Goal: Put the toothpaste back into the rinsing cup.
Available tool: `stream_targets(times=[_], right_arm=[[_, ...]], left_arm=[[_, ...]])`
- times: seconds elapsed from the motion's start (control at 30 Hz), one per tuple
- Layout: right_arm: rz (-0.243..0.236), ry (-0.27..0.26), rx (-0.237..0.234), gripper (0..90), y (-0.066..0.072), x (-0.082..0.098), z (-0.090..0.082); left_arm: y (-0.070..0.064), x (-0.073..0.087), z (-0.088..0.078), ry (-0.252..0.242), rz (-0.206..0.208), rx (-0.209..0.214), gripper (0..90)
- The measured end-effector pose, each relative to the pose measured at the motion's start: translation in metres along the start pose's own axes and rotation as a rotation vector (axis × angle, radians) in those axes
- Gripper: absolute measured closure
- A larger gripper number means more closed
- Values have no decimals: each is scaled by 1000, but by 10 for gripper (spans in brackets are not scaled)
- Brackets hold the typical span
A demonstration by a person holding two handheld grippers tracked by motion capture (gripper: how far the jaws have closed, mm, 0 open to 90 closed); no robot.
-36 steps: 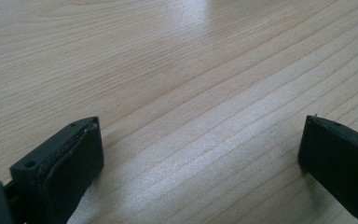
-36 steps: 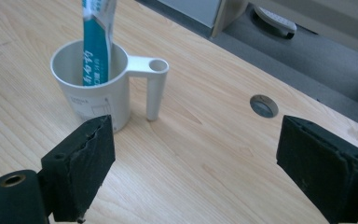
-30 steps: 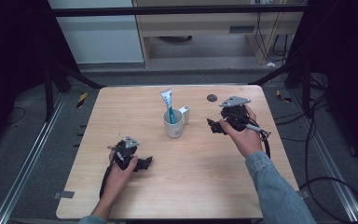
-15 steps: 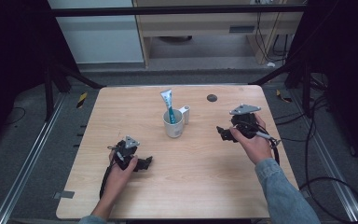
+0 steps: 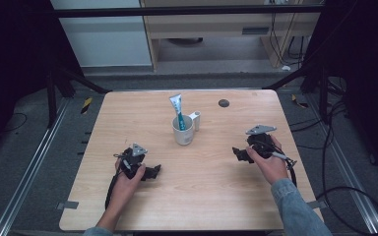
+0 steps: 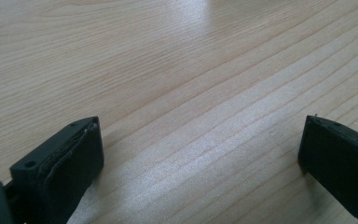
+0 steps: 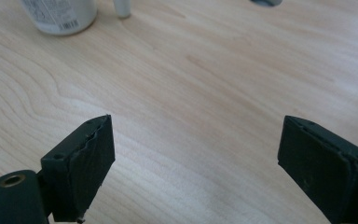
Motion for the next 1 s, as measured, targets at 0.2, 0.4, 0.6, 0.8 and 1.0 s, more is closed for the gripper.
stream_targets(times=[0.2, 0.4, 0.6, 0.8, 1.0], right_arm=[[38, 28, -10, 113, -3, 20, 15], [93, 21, -18, 111, -9, 27, 28], [128, 9, -5, 112, -17, 27, 40], [149, -27, 18, 106, -20, 25, 48], [117, -3, 71, 49, -15, 25, 53]], left_arm=[[0, 0, 0, 0, 0, 0, 0], [0, 0, 0, 0, 1, 0, 0], [0, 0, 0, 0, 0, 0, 0], [0, 0, 0, 0, 0, 0, 0], [0, 0, 0, 0, 0, 0, 0]])
Point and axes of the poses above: each handheld gripper's, and its own axes: z roughly forward along the jaws, x roughly out of its underside, y roughly to its left, the point moved 9 cm from there along z, roughly forward along the jaws, and after that the axes turned 13 degrees about z, right-handed, at the moved point
